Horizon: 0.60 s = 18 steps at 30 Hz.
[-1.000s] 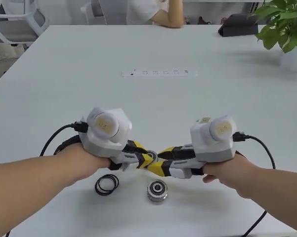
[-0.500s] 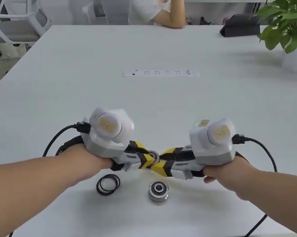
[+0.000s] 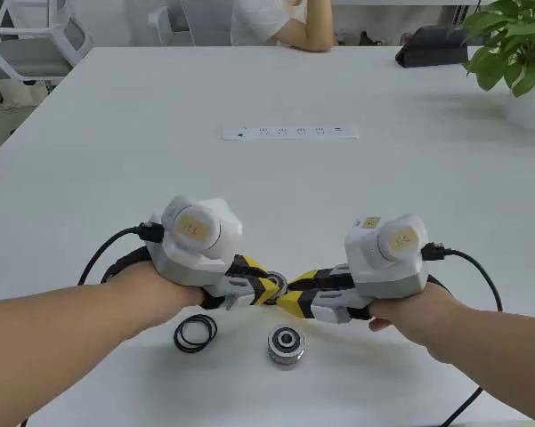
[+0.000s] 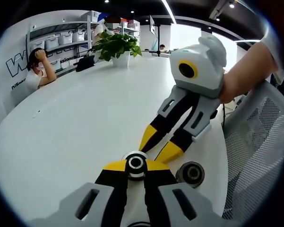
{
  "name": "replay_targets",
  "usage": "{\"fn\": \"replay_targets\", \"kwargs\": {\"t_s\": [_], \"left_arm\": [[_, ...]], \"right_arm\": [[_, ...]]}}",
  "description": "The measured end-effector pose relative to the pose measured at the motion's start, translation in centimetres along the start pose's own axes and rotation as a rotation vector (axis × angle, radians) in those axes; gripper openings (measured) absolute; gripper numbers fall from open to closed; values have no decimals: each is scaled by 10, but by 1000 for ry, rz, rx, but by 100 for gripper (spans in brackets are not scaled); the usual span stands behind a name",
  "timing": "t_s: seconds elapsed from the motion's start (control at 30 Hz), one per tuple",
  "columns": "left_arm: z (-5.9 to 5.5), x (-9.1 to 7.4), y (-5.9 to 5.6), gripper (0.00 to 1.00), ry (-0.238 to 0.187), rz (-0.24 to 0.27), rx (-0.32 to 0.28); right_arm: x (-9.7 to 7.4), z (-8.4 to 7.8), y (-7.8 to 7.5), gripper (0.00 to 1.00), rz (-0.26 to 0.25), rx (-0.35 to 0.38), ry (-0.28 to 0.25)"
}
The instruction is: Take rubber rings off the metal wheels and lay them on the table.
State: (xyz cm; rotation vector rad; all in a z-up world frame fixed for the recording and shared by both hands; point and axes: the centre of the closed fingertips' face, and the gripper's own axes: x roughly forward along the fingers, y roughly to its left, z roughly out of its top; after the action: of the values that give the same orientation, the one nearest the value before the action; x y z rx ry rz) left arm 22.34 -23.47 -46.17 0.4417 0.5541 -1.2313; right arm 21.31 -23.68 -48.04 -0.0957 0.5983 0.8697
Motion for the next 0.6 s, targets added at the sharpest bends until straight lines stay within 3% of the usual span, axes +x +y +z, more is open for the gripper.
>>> {"fn": "replay_targets", "kwargs": {"t_s": [0.4, 0.47, 0.6], "left_arm": [[0, 0, 1, 7, 1, 12, -8], [0, 0, 0, 7, 1, 14, -10], [0, 0, 1, 7, 0, 20, -14]], "right_arm": [[-1, -3, -2, 6, -4, 12, 9], [-2, -6, -4, 0, -8, 35, 17], [-2, -5, -4, 0, -9, 57, 11]]}}
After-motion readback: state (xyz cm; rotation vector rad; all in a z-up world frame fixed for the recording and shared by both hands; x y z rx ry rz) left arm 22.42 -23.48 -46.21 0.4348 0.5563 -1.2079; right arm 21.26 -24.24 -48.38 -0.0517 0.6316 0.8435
